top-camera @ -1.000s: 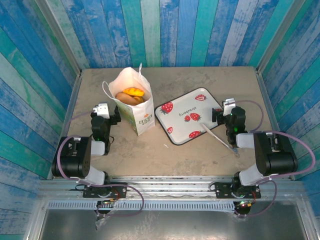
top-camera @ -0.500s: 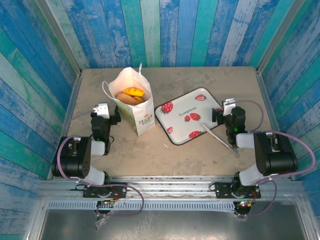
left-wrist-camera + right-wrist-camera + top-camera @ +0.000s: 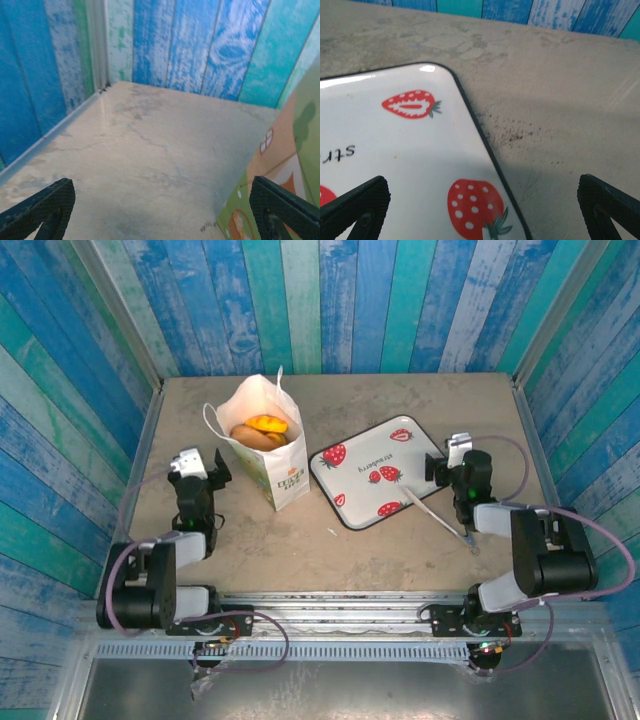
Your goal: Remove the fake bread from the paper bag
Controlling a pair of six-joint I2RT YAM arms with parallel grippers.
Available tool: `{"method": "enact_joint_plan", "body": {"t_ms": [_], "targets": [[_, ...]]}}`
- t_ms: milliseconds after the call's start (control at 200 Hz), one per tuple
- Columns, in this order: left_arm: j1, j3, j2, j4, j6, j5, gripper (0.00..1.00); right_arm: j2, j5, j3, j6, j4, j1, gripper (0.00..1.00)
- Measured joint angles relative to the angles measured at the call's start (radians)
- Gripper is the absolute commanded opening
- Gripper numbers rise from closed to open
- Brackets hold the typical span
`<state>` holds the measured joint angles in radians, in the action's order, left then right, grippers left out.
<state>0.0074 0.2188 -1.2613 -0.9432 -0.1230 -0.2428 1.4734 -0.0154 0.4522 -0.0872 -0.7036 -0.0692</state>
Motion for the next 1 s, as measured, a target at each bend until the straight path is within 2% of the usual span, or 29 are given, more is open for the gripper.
{"method": "enact_joint_plan", "body": {"t_ms": [225,551,706,861,1002], "targets": [[0.0,-0.011,0.212,0.15,-0.085,-0.087,0.94,-0.172,-0.045,0.03,0.047,0.135,0.0,1.0],[0.0,0.005,0.641,0.579,-0.298,-0.135,0.94,-0.367,-0.052,0.2,0.175,0.51,-0.032,1.0],[0.0,0.057,0.774,0.756,-0.435,-0.162,0.94,-0.414,-0.086,0.267,0.217,0.722,-0.148,1.0],[0.0,0.156,0.814,0.939,-0.559,-0.183,0.94,-0.432,-0.166,0.299,0.261,0.936,-0.312,1.0],[0.0,0.233,0.835,1.03,-0.605,-0.158,0.94,-0.432,-0.235,0.309,0.321,1.108,-0.439,0.97]]}}
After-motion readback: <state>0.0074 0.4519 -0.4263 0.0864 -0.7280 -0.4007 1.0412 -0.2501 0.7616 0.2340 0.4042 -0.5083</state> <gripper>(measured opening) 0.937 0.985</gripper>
